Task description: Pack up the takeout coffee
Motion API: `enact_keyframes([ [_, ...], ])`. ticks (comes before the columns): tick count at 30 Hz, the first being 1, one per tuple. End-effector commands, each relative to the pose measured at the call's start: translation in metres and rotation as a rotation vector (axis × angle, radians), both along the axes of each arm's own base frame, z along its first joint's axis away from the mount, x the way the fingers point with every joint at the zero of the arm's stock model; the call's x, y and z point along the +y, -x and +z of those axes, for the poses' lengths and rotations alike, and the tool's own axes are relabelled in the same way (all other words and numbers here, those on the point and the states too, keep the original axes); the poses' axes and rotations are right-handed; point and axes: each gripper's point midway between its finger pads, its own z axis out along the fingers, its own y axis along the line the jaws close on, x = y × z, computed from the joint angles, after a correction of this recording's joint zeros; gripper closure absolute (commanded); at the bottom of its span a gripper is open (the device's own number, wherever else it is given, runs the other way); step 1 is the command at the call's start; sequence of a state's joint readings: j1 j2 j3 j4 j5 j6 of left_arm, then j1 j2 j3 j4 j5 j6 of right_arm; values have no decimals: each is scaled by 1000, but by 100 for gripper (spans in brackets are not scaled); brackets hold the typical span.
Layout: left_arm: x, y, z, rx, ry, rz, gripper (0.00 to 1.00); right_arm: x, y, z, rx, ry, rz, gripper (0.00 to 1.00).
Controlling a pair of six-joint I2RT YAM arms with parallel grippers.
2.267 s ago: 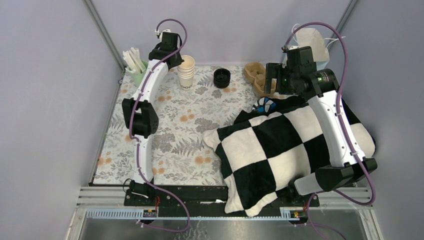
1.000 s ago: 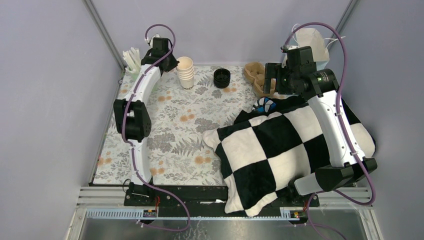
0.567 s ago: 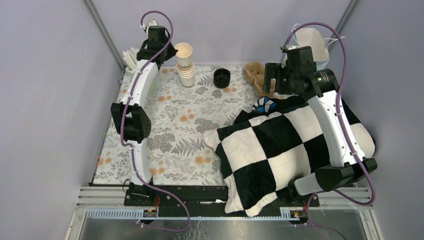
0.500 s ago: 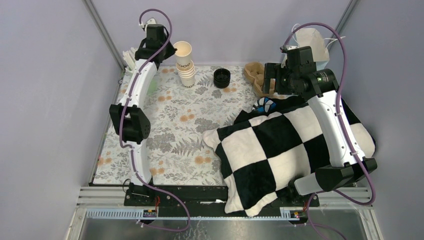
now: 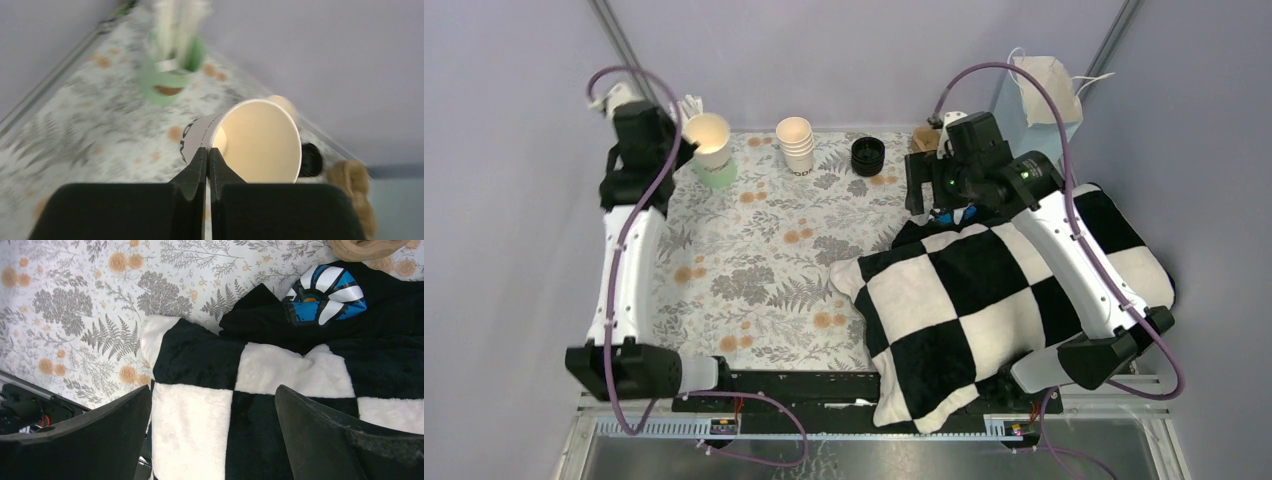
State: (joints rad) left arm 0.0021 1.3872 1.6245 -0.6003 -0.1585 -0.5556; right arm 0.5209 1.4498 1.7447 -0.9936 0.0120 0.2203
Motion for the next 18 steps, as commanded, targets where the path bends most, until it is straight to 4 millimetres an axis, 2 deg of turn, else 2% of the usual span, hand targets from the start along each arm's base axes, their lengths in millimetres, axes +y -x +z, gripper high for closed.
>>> enact_keyframes([
  [1, 62, 28, -54, 35, 41, 207, 100, -1, 12, 15, -92, 36, 23, 0],
  [4, 110, 50, -97, 43, 92, 372, 100, -4, 16, 14, -99, 43, 23, 0],
  [6, 134, 56, -127, 35, 139, 431, 100, -8, 16, 17, -113, 53, 18, 0],
  [8, 148, 54, -137, 2, 166, 464, 100, -12, 15, 21, -131, 70, 7, 0],
  [13, 168, 46, -165, -9, 186, 502, 100, -20, 9, 25, -159, 105, -18, 0],
  [18, 163, 29, -192, -15, 280, 433, 100, -19, 5, 26, -164, 114, -18, 0],
])
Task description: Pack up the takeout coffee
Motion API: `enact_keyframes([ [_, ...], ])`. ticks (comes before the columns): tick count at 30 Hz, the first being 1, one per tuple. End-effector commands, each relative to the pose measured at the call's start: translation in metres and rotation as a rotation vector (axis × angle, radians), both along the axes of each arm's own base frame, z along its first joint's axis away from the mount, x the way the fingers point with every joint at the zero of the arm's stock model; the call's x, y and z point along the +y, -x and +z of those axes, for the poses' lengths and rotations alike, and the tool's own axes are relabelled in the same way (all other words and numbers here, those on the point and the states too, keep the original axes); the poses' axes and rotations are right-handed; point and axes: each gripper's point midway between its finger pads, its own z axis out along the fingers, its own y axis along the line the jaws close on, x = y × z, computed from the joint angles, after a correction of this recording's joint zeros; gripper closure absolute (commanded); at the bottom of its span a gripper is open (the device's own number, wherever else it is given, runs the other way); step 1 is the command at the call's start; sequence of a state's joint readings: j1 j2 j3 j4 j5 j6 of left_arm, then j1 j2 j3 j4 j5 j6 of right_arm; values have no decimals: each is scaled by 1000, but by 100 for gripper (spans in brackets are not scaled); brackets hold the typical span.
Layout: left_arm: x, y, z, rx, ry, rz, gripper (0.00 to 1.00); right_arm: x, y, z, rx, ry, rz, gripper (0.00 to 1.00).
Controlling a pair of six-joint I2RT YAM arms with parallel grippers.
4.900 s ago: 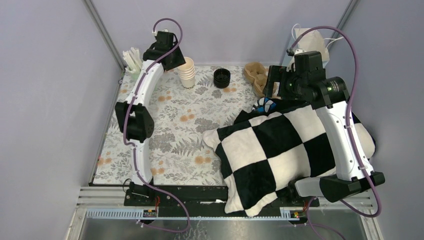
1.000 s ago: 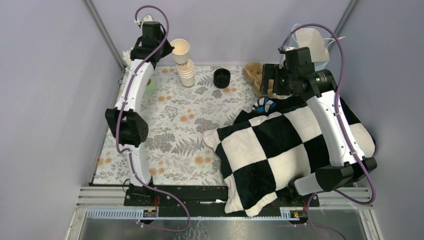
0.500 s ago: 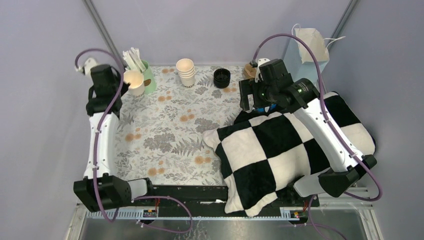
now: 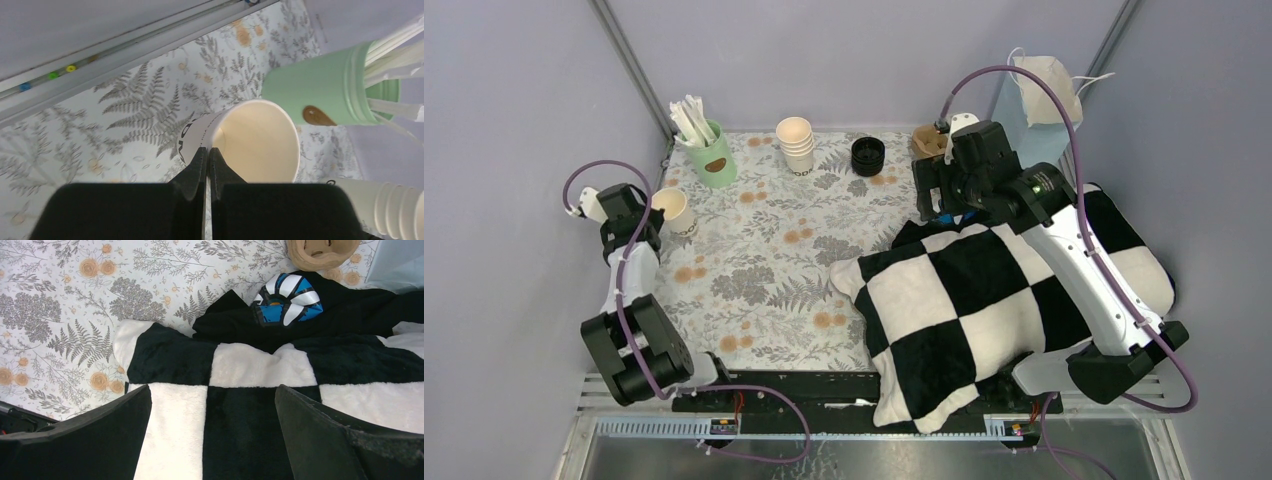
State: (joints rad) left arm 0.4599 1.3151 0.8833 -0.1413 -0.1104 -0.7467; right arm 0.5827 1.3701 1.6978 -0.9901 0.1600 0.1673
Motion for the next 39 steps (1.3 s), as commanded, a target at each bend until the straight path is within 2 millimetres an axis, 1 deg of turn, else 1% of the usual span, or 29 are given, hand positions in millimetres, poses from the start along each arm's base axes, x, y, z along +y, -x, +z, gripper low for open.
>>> enact_keyframes([
  [1, 0, -32, 11, -162, 25, -51, 100, -3, -7, 17, -63, 13, -9, 0],
  [4, -12, -39, -1, -150, 64, -116, 100, -4, -7, 15, -60, 16, -10, 0],
  [7, -26, -39, -2, -129, 60, -165, 100, -4, -8, 13, -57, 21, -13, 0],
  [11, -46, -30, -10, -62, 25, -244, 100, -4, -8, 13, -58, 23, -13, 0],
  [12, -50, -24, -18, -23, 19, -256, 100, -4, -9, 14, -58, 23, -14, 0],
  [15, -61, -14, -32, 29, 19, -295, 100, -3, -8, 13, -55, 18, -9, 0],
  [19, -79, -9, -41, 62, 24, -365, 100, -1, -7, 12, -49, 10, -6, 0],
  [21, -81, -7, -40, 60, 24, -369, 100, -1, -7, 12, -48, 9, -3, 0],
  [24, -79, -5, -41, 80, 13, -365, 100, 0, -7, 13, -47, 6, -2, 0],
  [27, -77, -7, -32, 79, -5, -368, 100, 1, -7, 13, -48, 4, -1, 0],
  [31, -76, -13, -15, 72, -37, -371, 100, 0, -6, 14, -49, 0, -1, 0],
  [35, -78, -15, -11, 80, -54, -379, 100, 0, -6, 14, -48, 1, 0, 0],
  [39, -86, -14, -10, 83, -55, -398, 100, -1, -4, 15, -53, 1, -1, 0],
])
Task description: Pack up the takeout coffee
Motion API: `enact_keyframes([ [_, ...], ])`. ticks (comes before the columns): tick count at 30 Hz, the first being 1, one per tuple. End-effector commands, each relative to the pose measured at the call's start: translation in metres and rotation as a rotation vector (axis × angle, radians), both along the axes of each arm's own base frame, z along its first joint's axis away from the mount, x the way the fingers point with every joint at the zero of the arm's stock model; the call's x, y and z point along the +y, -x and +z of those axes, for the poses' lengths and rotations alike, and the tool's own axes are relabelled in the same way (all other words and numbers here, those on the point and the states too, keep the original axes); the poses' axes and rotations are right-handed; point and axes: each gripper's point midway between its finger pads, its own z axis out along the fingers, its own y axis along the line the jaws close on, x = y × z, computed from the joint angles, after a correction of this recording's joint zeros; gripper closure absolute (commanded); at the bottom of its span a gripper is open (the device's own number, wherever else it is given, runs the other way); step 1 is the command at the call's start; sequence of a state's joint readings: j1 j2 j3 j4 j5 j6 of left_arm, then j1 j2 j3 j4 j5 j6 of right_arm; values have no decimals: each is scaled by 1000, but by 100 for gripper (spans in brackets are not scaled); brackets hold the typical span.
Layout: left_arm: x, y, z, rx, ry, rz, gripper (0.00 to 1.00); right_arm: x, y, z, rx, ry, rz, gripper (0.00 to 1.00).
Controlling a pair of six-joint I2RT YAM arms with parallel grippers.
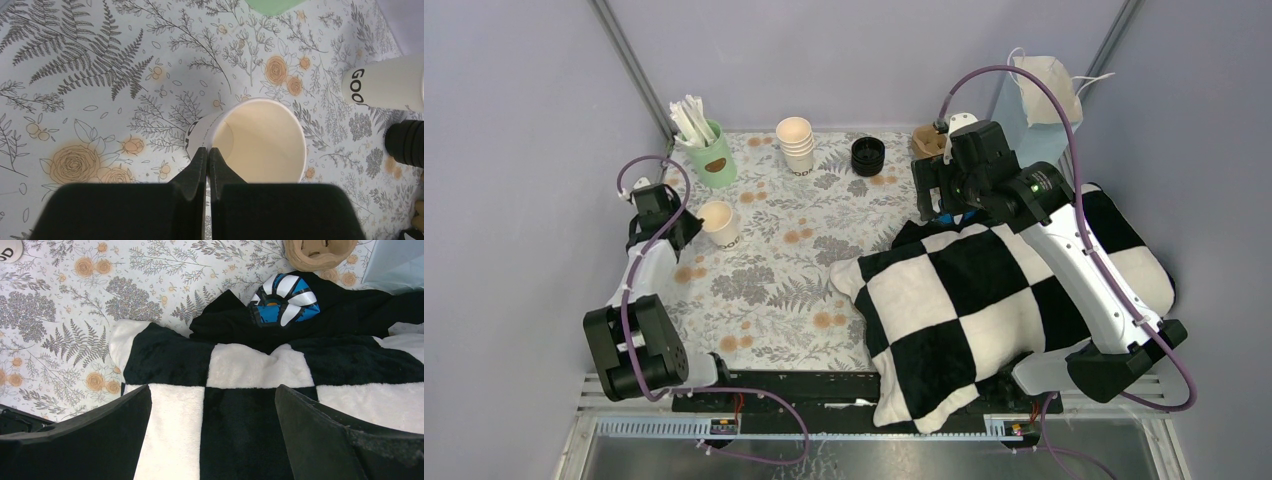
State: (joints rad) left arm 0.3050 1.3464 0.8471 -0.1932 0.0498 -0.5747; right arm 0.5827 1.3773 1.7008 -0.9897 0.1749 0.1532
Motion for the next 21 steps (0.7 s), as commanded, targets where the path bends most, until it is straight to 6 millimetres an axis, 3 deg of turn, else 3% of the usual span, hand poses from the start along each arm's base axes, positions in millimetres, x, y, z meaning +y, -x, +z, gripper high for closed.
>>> enact_keyframes([
  [1, -3, -6, 28, -57, -50, -22, 100, 0, -1, 15, -46, -18, -2, 0],
  [5, -13, -4, 26, -48, -48, -48, 100, 0, -1, 15, -44, -19, -1, 0],
  [12, -55, 4, 31, -52, -50, -170, 100, 1, -1, 16, -45, -21, 0, 0],
  [16, -75, 14, 23, -28, -32, -222, 100, 1, -1, 15, -44, -22, 1, 0],
  [21, -82, 28, 17, 3, -44, -243, 100, 1, 0, 16, -43, -22, 3, 0],
])
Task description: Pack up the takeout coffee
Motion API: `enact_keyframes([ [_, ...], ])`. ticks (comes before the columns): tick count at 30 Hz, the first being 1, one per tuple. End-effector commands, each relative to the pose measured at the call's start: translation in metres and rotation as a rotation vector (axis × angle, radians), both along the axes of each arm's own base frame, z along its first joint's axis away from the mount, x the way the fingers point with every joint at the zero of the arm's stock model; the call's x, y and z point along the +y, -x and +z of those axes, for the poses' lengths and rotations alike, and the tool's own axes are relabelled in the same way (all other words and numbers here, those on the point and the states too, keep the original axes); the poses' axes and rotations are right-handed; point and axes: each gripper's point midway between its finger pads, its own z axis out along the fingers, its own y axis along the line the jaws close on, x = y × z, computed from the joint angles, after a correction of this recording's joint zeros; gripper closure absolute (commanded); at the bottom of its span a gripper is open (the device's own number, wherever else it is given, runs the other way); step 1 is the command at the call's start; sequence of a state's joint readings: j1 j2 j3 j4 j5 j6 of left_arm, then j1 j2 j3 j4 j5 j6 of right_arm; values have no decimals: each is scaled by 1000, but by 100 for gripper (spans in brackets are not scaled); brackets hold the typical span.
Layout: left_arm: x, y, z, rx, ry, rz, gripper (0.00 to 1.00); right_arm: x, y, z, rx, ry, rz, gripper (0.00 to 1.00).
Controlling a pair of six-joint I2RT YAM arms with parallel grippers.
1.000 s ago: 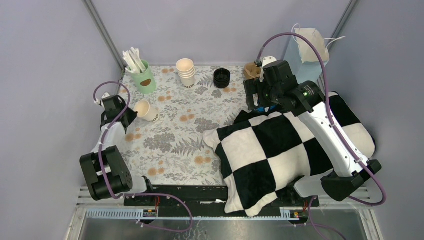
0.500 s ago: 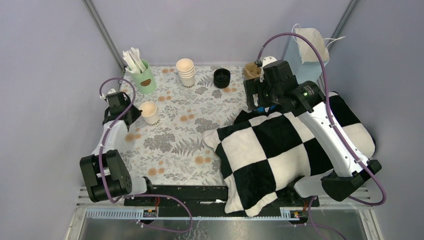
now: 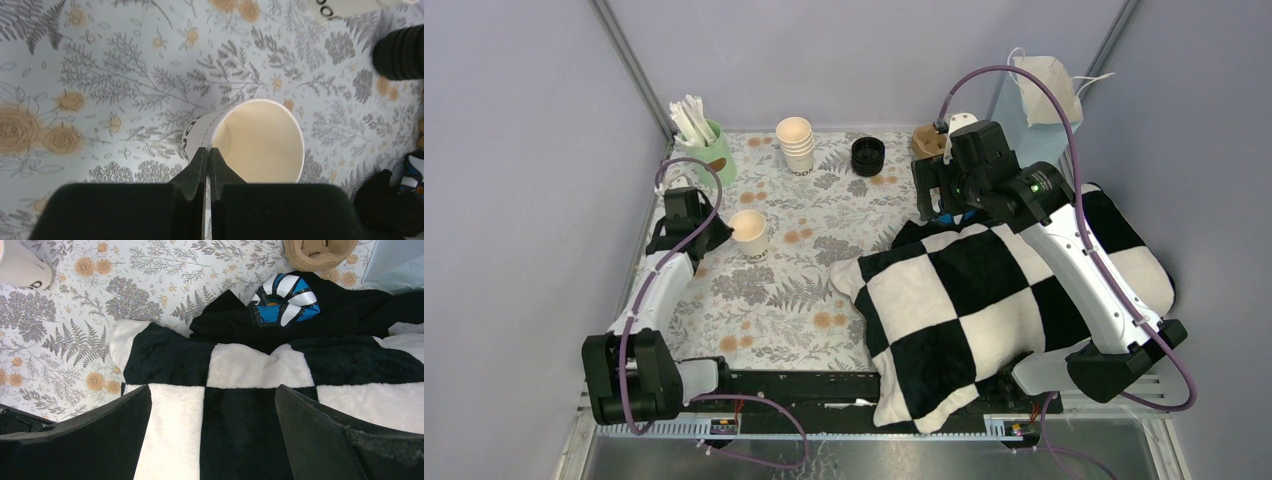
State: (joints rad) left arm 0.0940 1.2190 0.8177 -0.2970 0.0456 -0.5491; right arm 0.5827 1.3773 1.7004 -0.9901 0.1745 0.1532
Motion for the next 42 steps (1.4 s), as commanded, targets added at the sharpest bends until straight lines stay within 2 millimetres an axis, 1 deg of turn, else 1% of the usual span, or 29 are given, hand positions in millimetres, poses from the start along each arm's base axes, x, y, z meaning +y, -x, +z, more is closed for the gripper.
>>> enact_keyframes([
  [1, -4, 12, 3, -1, -22, -23, 100, 0, 0, 15, -42, -22, 2, 0],
  [4, -10, 23, 3, 7, -19, -38, 100, 1, 0, 16, -43, -22, 3, 0],
  [7, -10, 33, 0, 15, -23, -34, 100, 0, 0, 15, -42, -23, 1, 0],
  [12, -11, 39, -6, 27, -10, -17, 100, 1, 1, 14, -38, -25, 6, 0],
  [13, -11, 39, -7, 27, -8, -16, 97, 1, 1, 14, -39, -25, 6, 0],
  [15, -10, 41, -4, 28, -16, -14, 88, 0, 1, 15, -42, -23, 3, 0],
  [16, -8, 43, 0, 30, -28, -11, 80, -1, 1, 15, -44, -21, 2, 0],
  [17, -3, 45, 5, 29, -52, 3, 69, -2, 1, 16, -47, -18, 0, 0],
  [18, 1, 46, 13, 23, -75, 14, 61, -3, 1, 17, -50, -16, -4, 0],
  [20, 8, 50, 32, 2, -129, 32, 50, -5, 1, 17, -53, -9, -8, 0],
  [22, 11, 50, 55, -31, -166, 50, 42, -4, 1, 17, -53, -11, -8, 0],
  [23, 9, 46, 73, -66, -173, 53, 37, -4, 0, 16, -52, -12, -9, 0],
  [25, -14, 32, 98, -112, -167, 8, 29, -3, -1, 17, -51, -12, -9, 0],
  [26, -32, 23, 106, -126, -163, -33, 26, -2, -1, 18, -54, -14, -9, 0],
  [27, -49, 9, 108, -117, -174, -71, 23, -2, -2, 19, -56, -15, -10, 0],
  [29, -94, -15, 116, -126, -207, -172, 16, -5, -2, 21, -64, -10, -20, 0],
  [31, -140, -39, 118, -139, -217, -275, 13, -9, -2, 24, -74, -1, -36, 0],
  [32, -161, -51, 115, -137, -212, -322, 12, -12, -2, 25, -79, 7, -46, 0],
  [35, -211, -84, 103, -125, -210, -410, 13, -21, 1, 29, -94, 26, -75, 0],
  [36, -225, -95, 101, -132, -221, -437, 13, -24, 2, 30, -98, 32, -85, 0],
  [38, -244, -118, 90, -117, -242, -458, 13, -29, 3, 32, -103, 43, -97, 0],
  [40, -258, -141, 83, -119, -251, -469, 14, -35, 6, 33, -103, 62, -108, 1],
  [42, -266, -164, 76, -126, -274, -457, 14, -39, 8, 34, -104, 72, -119, 0],
])
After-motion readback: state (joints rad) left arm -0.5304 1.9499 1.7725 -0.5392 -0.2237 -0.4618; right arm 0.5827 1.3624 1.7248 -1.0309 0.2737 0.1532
